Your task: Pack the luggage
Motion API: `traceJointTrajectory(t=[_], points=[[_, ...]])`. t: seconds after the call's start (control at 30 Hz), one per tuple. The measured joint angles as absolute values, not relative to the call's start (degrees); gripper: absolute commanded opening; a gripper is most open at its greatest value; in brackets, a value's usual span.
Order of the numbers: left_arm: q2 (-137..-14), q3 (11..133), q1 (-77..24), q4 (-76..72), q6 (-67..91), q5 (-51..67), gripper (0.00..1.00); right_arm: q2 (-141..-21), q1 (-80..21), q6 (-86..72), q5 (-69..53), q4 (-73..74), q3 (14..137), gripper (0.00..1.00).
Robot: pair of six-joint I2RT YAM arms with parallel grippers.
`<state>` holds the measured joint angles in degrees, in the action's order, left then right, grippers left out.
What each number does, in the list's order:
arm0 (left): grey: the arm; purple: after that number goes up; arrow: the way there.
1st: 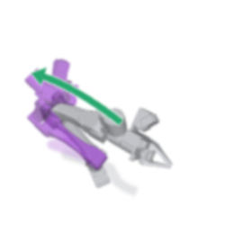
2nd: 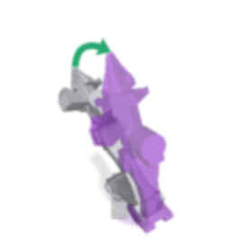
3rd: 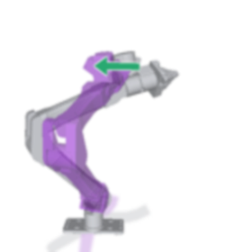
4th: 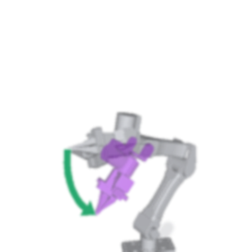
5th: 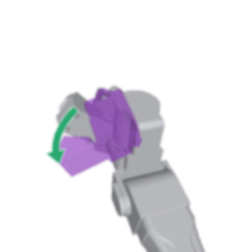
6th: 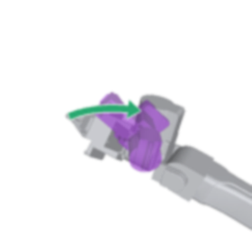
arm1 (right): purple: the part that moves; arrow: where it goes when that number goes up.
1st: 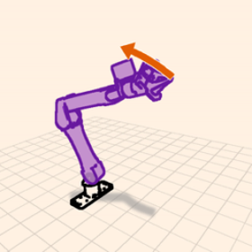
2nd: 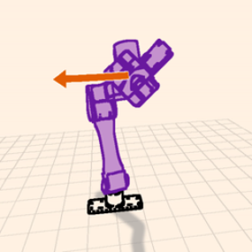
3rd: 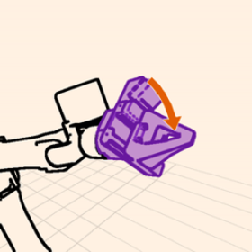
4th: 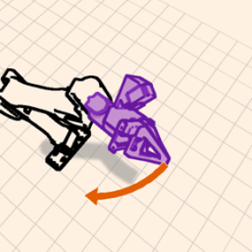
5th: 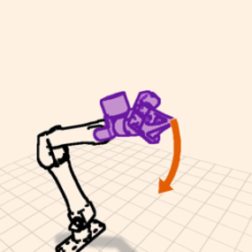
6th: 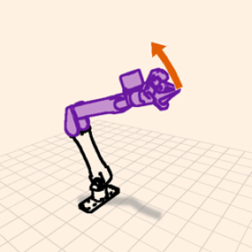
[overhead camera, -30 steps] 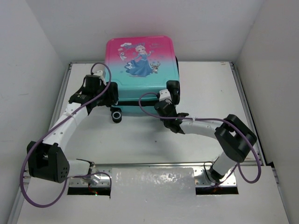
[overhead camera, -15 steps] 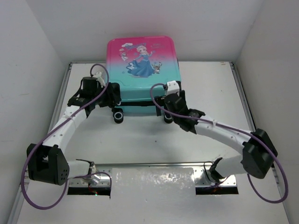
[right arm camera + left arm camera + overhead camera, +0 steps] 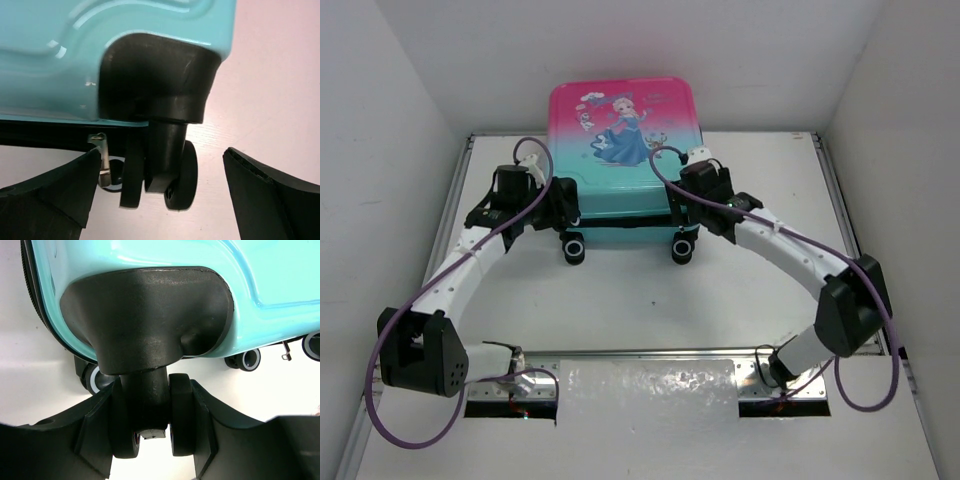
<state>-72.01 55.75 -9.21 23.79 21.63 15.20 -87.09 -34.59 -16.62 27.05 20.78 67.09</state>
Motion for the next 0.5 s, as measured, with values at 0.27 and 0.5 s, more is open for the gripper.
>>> traceJointTrajectory(t=[0.27,0.5], points=[[-72.0,55.7,-9.2,23.9,21.6,15.3,0.04,-90.3,-33.6,-15.4,25.9,23.2,67.2,0.05],[-72.1,55.7,-9.3,23.9,22.0,16.7,0.04,-86.8,-33.1,-16.6,25.2,20.3,64.3,0.0]])
